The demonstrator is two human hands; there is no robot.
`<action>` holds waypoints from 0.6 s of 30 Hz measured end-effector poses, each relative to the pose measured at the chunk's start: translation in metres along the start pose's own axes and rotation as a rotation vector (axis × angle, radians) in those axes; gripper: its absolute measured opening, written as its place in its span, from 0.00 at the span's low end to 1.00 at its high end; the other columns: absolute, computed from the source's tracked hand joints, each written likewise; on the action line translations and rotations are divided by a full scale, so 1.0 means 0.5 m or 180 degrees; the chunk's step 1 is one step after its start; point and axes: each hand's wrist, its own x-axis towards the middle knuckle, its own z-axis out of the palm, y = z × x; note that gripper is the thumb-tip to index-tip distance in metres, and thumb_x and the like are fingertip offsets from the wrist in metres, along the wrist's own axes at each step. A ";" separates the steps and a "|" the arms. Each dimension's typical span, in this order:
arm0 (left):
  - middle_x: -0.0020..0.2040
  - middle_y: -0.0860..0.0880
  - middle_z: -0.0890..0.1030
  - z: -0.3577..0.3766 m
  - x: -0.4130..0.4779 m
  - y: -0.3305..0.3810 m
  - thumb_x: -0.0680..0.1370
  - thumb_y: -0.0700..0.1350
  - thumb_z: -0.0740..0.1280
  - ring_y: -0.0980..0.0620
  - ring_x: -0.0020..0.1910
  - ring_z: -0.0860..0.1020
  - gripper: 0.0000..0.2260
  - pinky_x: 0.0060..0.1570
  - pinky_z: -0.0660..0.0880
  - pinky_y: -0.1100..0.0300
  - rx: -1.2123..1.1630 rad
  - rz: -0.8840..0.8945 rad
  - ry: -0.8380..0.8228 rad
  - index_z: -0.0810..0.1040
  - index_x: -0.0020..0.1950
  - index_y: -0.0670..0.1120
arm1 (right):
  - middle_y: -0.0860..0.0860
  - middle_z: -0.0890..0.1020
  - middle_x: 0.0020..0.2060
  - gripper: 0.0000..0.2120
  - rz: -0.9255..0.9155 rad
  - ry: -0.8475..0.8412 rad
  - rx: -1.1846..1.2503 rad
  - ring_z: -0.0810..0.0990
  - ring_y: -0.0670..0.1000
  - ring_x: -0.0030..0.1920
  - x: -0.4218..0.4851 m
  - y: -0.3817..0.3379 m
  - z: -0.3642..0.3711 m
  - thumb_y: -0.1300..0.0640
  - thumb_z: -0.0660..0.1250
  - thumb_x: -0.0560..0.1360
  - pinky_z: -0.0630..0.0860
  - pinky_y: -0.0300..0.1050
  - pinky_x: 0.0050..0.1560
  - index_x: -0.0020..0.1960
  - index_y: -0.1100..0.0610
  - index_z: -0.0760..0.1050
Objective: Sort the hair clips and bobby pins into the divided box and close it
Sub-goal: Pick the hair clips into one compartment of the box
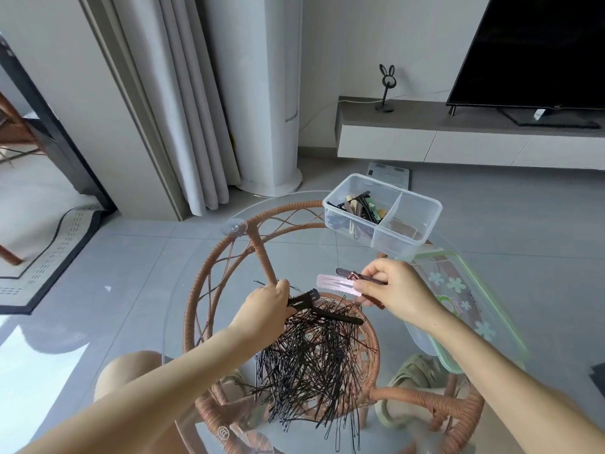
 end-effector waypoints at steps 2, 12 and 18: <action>0.52 0.40 0.79 -0.005 0.004 0.002 0.79 0.45 0.61 0.41 0.48 0.78 0.12 0.47 0.75 0.50 0.0031 -0.0060 -0.0105 0.68 0.58 0.40 | 0.54 0.85 0.34 0.05 0.0067 -0.0070 0.0212 0.84 0.55 0.35 -0.002 -0.004 -0.007 0.59 0.67 0.73 0.75 0.37 0.31 0.42 0.60 0.73; 0.51 0.45 0.77 -0.038 0.010 0.012 0.77 0.45 0.64 0.45 0.51 0.76 0.08 0.51 0.75 0.51 0.0311 0.0053 0.0277 0.77 0.52 0.43 | 0.59 0.84 0.37 0.03 0.0203 -0.0106 0.0687 0.81 0.53 0.31 -0.001 -0.022 -0.036 0.63 0.64 0.75 0.70 0.31 0.25 0.44 0.63 0.70; 0.47 0.48 0.83 -0.102 0.012 0.016 0.76 0.49 0.64 0.47 0.45 0.80 0.09 0.44 0.77 0.55 0.0190 0.0216 0.0629 0.80 0.50 0.47 | 0.61 0.84 0.38 0.04 0.0276 -0.0030 0.0797 0.81 0.51 0.30 0.015 -0.017 -0.048 0.64 0.64 0.75 0.70 0.31 0.24 0.46 0.65 0.71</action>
